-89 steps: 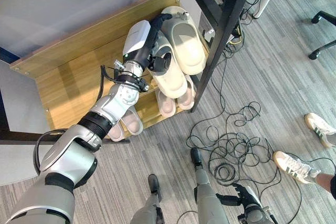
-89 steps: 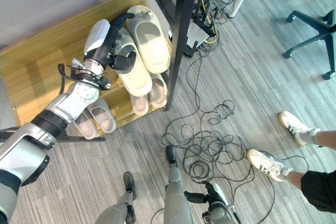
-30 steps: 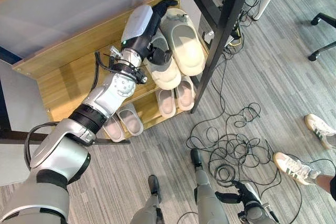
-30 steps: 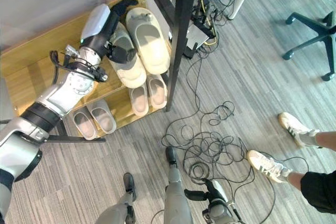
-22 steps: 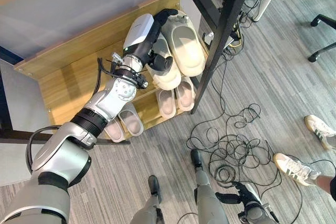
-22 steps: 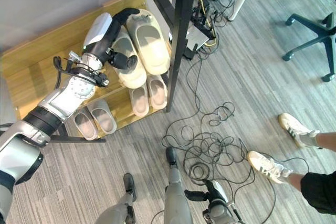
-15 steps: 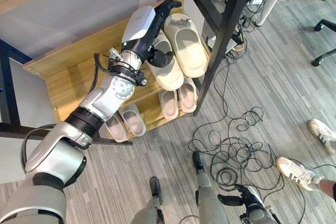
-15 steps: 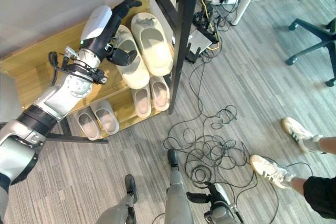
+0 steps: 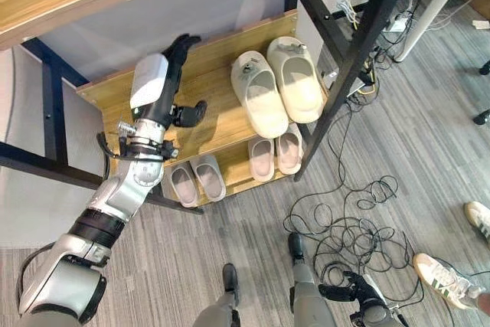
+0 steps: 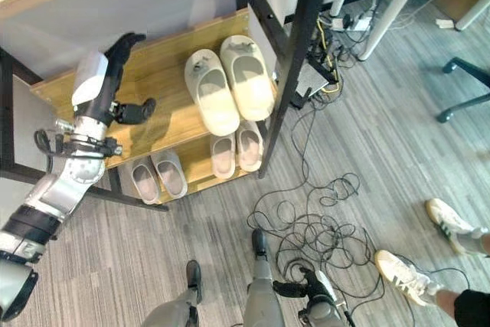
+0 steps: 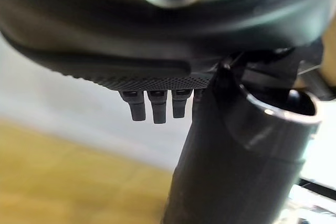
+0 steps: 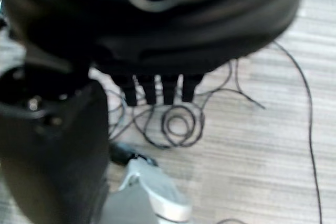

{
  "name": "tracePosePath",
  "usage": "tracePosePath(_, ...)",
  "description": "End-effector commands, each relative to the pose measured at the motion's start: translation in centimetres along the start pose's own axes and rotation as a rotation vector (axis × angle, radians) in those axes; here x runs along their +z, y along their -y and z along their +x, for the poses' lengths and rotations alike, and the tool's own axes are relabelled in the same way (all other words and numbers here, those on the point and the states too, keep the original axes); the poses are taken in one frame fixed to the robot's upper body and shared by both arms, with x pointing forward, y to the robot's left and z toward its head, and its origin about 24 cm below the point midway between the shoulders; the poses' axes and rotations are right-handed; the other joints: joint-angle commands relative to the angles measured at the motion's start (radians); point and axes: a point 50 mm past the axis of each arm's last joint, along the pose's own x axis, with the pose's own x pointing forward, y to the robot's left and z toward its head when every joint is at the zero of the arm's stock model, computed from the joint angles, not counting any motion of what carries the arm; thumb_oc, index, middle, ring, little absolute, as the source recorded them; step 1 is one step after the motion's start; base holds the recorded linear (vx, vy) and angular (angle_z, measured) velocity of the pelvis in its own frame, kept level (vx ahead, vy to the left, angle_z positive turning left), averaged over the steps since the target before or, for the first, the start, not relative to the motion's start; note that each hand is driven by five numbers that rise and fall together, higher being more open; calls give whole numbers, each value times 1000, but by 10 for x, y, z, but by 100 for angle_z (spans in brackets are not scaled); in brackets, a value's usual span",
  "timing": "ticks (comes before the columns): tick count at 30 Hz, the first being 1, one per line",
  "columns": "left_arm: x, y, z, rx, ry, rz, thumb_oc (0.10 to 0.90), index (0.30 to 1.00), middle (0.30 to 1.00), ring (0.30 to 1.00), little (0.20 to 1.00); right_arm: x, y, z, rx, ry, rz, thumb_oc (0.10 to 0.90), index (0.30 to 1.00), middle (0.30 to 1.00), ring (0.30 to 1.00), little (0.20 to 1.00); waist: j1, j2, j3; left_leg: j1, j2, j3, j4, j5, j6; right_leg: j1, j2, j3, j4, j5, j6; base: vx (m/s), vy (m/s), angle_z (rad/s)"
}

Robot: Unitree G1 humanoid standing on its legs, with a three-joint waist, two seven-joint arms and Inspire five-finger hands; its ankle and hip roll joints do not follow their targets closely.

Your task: Arrange the slippers neatly on the shoe rack.

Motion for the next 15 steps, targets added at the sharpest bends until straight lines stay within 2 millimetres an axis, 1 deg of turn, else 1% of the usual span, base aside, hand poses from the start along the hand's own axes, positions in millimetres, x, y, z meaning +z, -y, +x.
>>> tracePosePath(1, 25, -48, 33, 249, 79, -160, 800, 900, 900, 900, 900, -18, 7, -3, -17, -46, -29, 800, 900, 900, 900, 900, -9, 8, -23, -117, -22, -66, 76, -111, 53, 42, -38, -43, 81, -254, 62, 0, 0, 0)
tracePosePath(2, 25, -48, 33, 249, 79, -160, 800, 900, 900, 900, 900, -18, 7, -3, -17, -46, -29, 800, 900, 900, 900, 900, -9, 8, -23, -117, -22, -66, 76, -111, 53, 42, -38, -43, 81, -254, 62, 0, 0, 0)
tracePosePath(3, 19, -36, 28, 218, 31, -253, 800, 900, 900, 900, 900, -19, 5, -4, -10, -51, -34, 800, 900, 900, 900, 900, -12, 5, -27, -117, -21, -65, 76, -111, 54, 42, -39, -43, 81, -253, 61, 0, 0, 0)
tracePosePath(4, 15, -24, 24, 181, 1, -308, 800, 900, 900, 900, 900, -19, 4, -4, -6, -49, -42, 800, 900, 900, 900, 900, -13, 1, -31, -116, -21, -63, 75, -112, 55, 41, -40, -42, 82, -253, 61, 0, 0, 0)
tracePosePath(5, 15, -24, 23, 181, 0, -308, 800, 900, 900, 900, 900, -19, 4, -4, -6, -49, -43, 800, 900, 900, 900, 900, -13, 1, -31, -116, -21, -62, 75, -112, 55, 41, -40, -42, 82, -253, 61, 0, 0, 0)
tracePosePath(6, 16, -10, 19, 149, -29, -390, 800, 900, 900, 900, 900, -19, 2, -4, -1, -50, -50, 800, 900, 900, 900, 900, -16, -3, -35, -114, -21, -62, 74, -112, 57, 41, -41, -41, 83, -252, 62, 11, 7, -3)
tracePosePath(7, 16, -10, 19, 149, -29, -391, 800, 900, 900, 900, 900, -19, 2, -4, -1, -50, -50, 800, 900, 900, 900, 900, -15, -3, -35, -114, -21, -62, 74, -112, 57, 41, -41, -41, 83, -252, 62, 0, 0, 0)
tracePosePath(9, 15, 6, 13, 105, -71, -468, 800, 900, 900, 900, 900, -18, 0, -4, 2, -49, -56, 800, 900, 900, 900, 900, -18, -5, -38, -114, -21, -61, 73, -112, 58, 40, -41, -41, 84, -252, 62, 3, 4, -2)
tracePosePath(12, 14, 22, 7, 53, -107, -534, 800, 900, 900, 900, 900, -19, -1, -5, 0, -51, -62, 800, 900, 900, 900, 900, -20, -6, -40, -112, -21, -59, 72, -113, 60, 39, -41, -40, 84, -251, 62, 0, 0, 0)
tracePosePath(13, 17, 32, 5, 28, -128, -591, 800, 900, 900, 900, 900, -19, -2, -5, 2, -52, -64, 800, 900, 900, 900, 900, -25, -6, -41, -111, -22, -57, 72, -113, 60, 39, -42, -39, 85, -251, 61, 0, 0, 0)
tracePosePath(14, 17, 32, 5, 28, -128, -591, 800, 900, 900, 900, 900, -19, -2, -5, 2, -52, -64, 800, 900, 900, 900, 900, -25, -6, -41, -111, -22, -57, 72, -113, 60, 39, -42, -39, 85, -251, 61, 0, 0, 0)
tracePosePath(15, 20, 38, 4, 11, -132, -617, 800, 900, 900, 900, 900, -19, -2, -5, 2, -53, -65, 800, 900, 900, 900, 900, -26, -7, -42, -111, -22, -57, 72, -113, 61, 40, -42, -39, 85, -251, 61, 0, 0, 0)
